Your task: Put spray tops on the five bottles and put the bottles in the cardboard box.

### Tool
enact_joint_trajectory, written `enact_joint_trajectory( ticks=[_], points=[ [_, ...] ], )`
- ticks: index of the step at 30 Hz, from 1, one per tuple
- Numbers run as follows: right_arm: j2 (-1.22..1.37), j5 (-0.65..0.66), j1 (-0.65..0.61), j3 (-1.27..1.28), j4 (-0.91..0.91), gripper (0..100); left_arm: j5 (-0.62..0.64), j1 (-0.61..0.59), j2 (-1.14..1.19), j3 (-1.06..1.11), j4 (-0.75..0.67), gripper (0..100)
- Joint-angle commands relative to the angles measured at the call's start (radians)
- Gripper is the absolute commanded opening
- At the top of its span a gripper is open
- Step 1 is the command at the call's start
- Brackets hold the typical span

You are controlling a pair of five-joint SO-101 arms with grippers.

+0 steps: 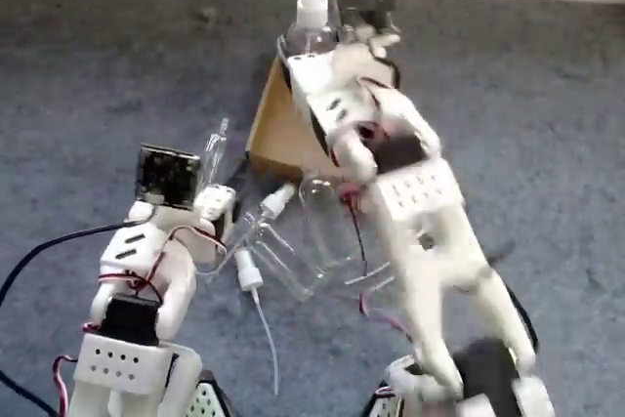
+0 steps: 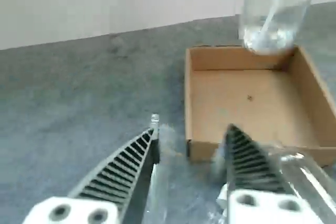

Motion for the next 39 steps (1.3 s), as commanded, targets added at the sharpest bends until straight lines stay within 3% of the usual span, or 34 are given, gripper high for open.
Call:
enact_joint_trajectory(
  ticks=[1, 12, 20, 28, 39],
  points=[
    [0.188, 0.014, 0.028, -0.105, -0.177, 0.3, -0.005, -0.073, -0.012, -0.004, -0.025, 7],
    [0.621, 0.008, 0.067, -0.357, -0.392, 0.3, -0.005, -0.079, -0.008, 0.004, -0.054, 5],
    [0.806, 0.006, 0.068, -0.495, -0.42, 0.3, -0.005, -0.079, -0.008, 0.004, -0.054, 6],
    [0.901, -0.074, 0.068, -0.588, -0.418, 0.3, -0.005, -0.079, -0.005, 0.004, -0.054, 5],
    [0.917, -0.069, 0.064, -0.582, -0.409, 4.3, -0.005, -0.079, -0.005, 0.004, -0.054, 5]
  ],
)
